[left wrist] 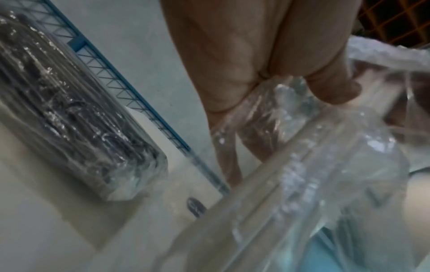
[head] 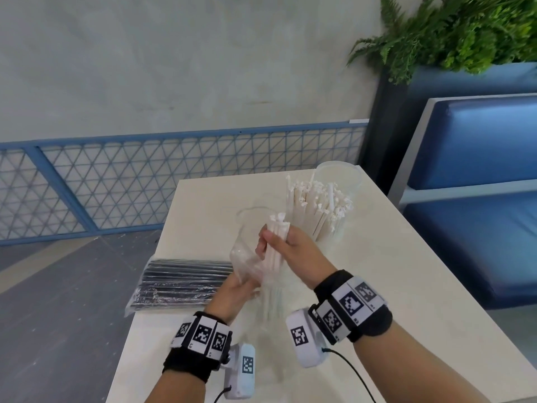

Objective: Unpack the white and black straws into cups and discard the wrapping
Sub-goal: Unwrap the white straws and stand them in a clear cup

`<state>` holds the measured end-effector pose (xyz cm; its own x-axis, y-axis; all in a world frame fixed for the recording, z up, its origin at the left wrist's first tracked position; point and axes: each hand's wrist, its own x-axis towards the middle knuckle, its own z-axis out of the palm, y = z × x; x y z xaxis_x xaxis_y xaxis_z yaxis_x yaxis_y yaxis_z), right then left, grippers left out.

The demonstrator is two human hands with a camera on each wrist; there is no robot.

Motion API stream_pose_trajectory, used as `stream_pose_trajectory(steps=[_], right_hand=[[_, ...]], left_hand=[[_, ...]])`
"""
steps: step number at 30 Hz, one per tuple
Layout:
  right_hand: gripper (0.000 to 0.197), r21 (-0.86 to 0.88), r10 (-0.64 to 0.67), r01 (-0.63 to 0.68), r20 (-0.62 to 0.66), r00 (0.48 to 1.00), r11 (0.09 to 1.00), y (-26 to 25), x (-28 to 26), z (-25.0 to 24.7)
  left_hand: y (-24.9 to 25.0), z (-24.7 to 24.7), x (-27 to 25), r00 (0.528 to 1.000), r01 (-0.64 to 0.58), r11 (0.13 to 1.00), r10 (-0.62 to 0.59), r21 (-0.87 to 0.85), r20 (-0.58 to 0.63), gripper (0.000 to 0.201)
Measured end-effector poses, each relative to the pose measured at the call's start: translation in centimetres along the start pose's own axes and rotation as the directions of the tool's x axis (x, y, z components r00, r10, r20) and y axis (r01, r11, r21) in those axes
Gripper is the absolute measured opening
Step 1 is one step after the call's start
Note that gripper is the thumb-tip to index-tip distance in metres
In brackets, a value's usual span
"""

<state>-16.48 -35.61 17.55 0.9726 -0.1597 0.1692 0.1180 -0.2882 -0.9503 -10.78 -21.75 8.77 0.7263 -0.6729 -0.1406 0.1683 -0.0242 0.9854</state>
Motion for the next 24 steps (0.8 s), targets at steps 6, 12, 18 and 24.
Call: stream_pose_trajectory(steps=[6, 12, 18, 24], right_hand=[[0.031, 0.107, -0.109, 0.130, -0.177, 0.978, 0.986, -3.2, 0.5, -3.0], [0.035, 0.137, -0.210, 0.294, -0.431, 0.878, 0.946, -5.9, 1.7, -6.5], [0.024, 0.022, -0.319, 0.390, -0.534, 0.783, 0.921, -7.3, 2.2, -8.7], [0.020, -0.226, -0.362, 0.284, -0.526, 0.770, 0.932, -5.9, 3.0, -7.3]], left_hand=[[-0.7, -0.3, 0.5, 0.975, 0.113, 0.993, -0.117, -0.032, -0.191, 0.029], [-0.7, -0.1, 0.5, 0.963, 0.141, 0.989, -0.148, -0.043, -0.226, 0.028], [-1.6, -0.7, 0.4, 0.923, 0.170, 0.978, -0.202, -0.125, -0.329, 0.030], [-1.4, -0.8, 0.7, 0.911, 0.121, 0.975, -0.183, -0.184, -0.370, 0.035]])
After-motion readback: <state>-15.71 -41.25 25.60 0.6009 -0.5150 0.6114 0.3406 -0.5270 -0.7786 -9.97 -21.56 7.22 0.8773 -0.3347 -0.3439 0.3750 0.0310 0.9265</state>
